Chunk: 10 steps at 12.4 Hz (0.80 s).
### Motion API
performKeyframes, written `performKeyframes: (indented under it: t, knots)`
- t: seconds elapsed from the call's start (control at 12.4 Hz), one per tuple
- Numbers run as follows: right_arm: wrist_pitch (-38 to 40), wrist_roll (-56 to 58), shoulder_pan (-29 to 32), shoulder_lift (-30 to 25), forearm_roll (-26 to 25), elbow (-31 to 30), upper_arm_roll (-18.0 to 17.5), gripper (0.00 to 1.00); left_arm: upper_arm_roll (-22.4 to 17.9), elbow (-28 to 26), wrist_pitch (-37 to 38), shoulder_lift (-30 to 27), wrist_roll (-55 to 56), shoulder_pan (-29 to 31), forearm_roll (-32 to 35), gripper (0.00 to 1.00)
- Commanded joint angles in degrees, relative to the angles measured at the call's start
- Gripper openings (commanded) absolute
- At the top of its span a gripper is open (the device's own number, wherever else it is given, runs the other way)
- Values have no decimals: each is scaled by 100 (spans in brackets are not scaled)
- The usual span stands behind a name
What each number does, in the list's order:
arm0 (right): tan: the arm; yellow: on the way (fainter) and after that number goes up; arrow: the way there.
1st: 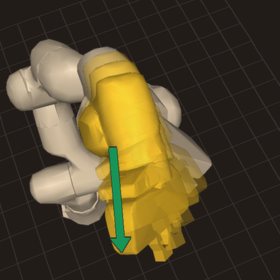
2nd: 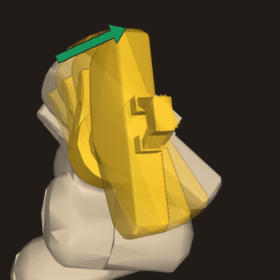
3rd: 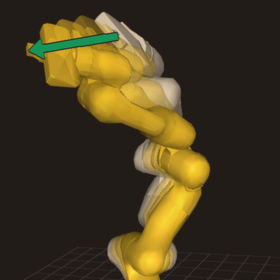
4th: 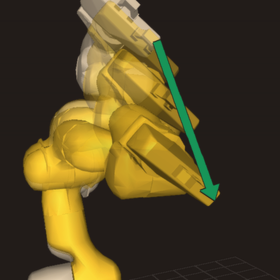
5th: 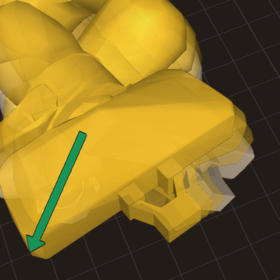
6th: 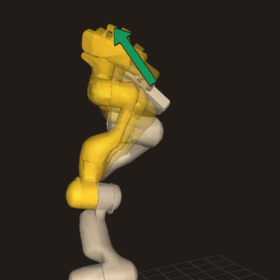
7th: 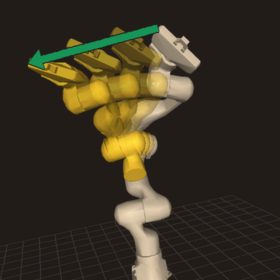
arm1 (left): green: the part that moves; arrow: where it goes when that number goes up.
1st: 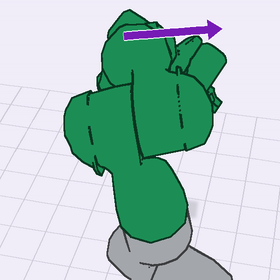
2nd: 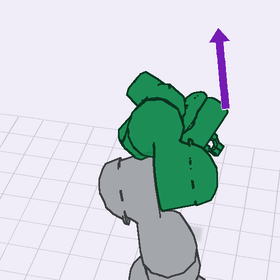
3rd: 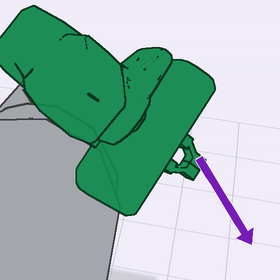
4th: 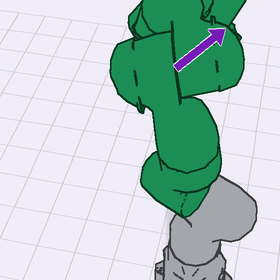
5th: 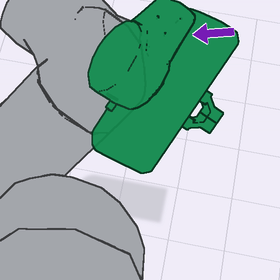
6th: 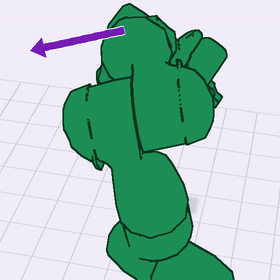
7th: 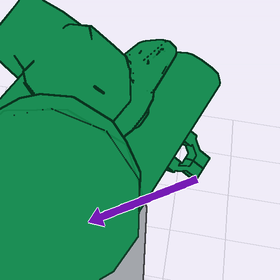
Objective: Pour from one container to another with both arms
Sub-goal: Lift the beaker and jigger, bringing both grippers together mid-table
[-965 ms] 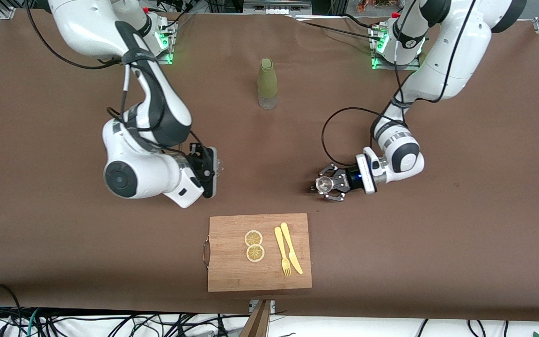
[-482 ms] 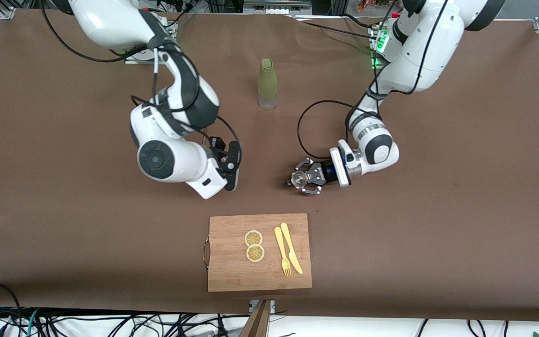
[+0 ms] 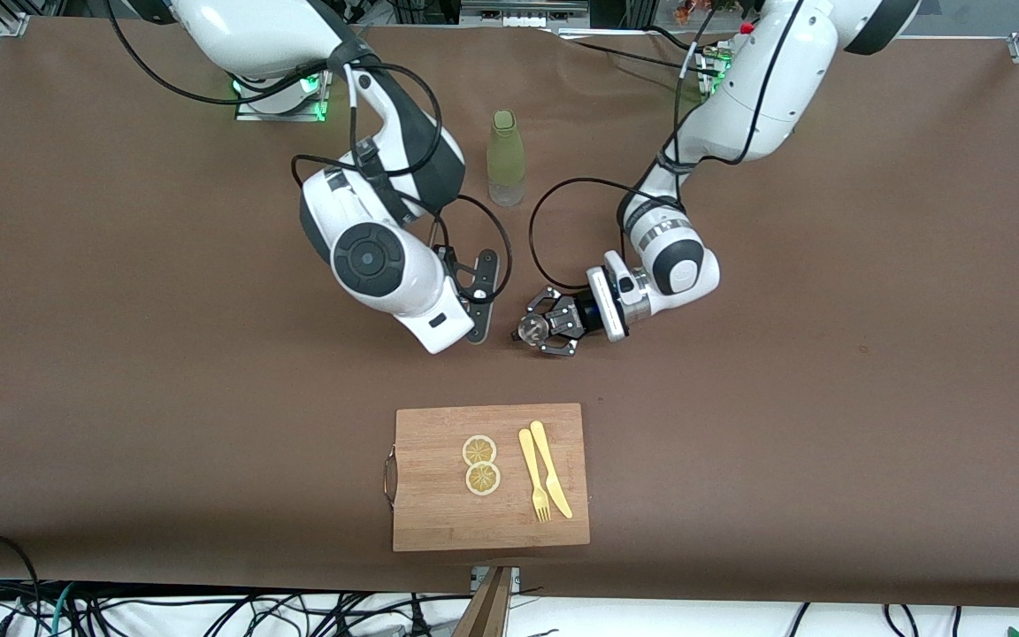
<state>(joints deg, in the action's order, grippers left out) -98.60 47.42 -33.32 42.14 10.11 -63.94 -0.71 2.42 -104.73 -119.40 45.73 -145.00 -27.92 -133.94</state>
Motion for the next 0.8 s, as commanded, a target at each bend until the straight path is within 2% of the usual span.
performKeyframes:
  t: [0.0, 0.08, 0.4, 0.72]
  knots:
    - [-106, -285, -113, -31, -193, 21, 54, 32, -617, 172, -119, 129, -239, -756, -640, 0]
    - [-151, -338, -166, -31, -333, 21, 54, 32, -820, 190, -110, 164, -239, -977, -790, 0]
    - [-273, -628, -315, -5, -720, 21, 45, 32, -892, 339, -110, 331, -239, -1268, -1221, 0]
    - [-353, -786, -456, 22, -1071, 21, 54, 32, -1332, 392, -119, 445, -239, -1848, -1766, 0]
